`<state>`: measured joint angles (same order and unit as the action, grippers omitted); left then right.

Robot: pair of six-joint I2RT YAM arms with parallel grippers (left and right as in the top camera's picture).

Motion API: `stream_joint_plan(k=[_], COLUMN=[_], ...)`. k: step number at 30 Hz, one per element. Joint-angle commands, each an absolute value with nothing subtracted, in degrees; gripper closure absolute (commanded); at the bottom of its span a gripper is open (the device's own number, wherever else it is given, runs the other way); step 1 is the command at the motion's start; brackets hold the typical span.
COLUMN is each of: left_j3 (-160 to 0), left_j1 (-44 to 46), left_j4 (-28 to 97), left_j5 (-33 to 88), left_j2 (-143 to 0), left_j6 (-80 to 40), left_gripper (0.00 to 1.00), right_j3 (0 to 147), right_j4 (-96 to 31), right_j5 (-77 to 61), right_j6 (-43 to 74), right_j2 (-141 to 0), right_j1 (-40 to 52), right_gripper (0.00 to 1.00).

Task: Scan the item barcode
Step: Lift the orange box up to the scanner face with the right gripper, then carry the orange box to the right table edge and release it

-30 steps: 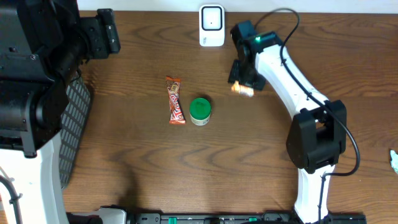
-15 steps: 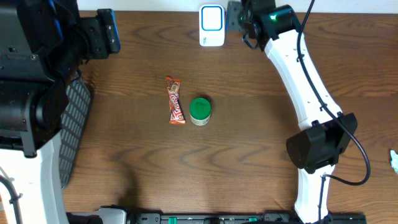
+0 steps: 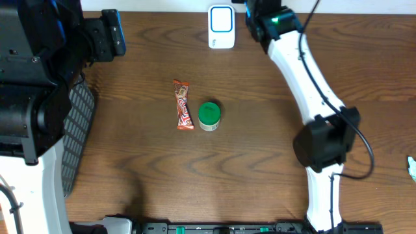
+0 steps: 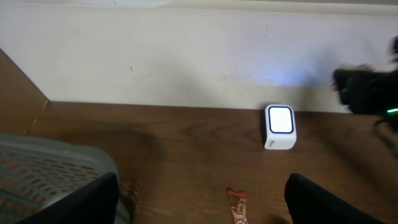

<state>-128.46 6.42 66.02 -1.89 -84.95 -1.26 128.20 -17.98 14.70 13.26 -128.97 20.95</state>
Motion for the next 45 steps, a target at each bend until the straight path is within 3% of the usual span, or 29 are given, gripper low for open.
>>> stream_joint_plan(k=[1, 11, 23, 29, 35, 41, 45], left_j3=[-128.09, -128.09, -128.09, -128.09, -128.09, -128.09, -128.09], left_j1=[6.11, 6.13, 6.13, 6.11, 6.13, 6.13, 6.13], left_j4=[66.02, 66.02, 66.02, 66.02, 66.02, 66.02, 66.02], left_j5=[-2.61, -2.61, -2.61, -2.61, -2.61, -2.61, -2.61], left_j2=[-84.55, -84.55, -84.55, -84.55, -84.55, -84.55, -84.55], left_j6=[-0.47, -0.47, -0.47, -0.49, -0.47, -0.47, -0.49], left_gripper=[0.15, 0.15, 0.15, 0.15, 0.15, 0.15, 0.15], right_j3=[127.22, 127.22, 127.46, 127.46, 127.46, 127.44, 125.73], right_j4=[-14.09, 6.37, 4.89, -16.69, -50.59, -78.11, -83.66], right_j5=[15.53, 15.35, 21.41, 23.79, 27.99, 28.03, 28.21], right_j6=[10.52, 8.88, 4.54, 5.3, 21.02, 29.78, 29.74], right_j2=[-136.03, -151.52, -152.0, -138.91, -124.36, -117.97, -119.22], right_j1=[21.78, 24.93, 27.4, 27.03, 22.63, 9.87, -0.32], right_gripper=[0.5, 0.44, 0.43, 0.48, 0.42, 0.46, 0.43])
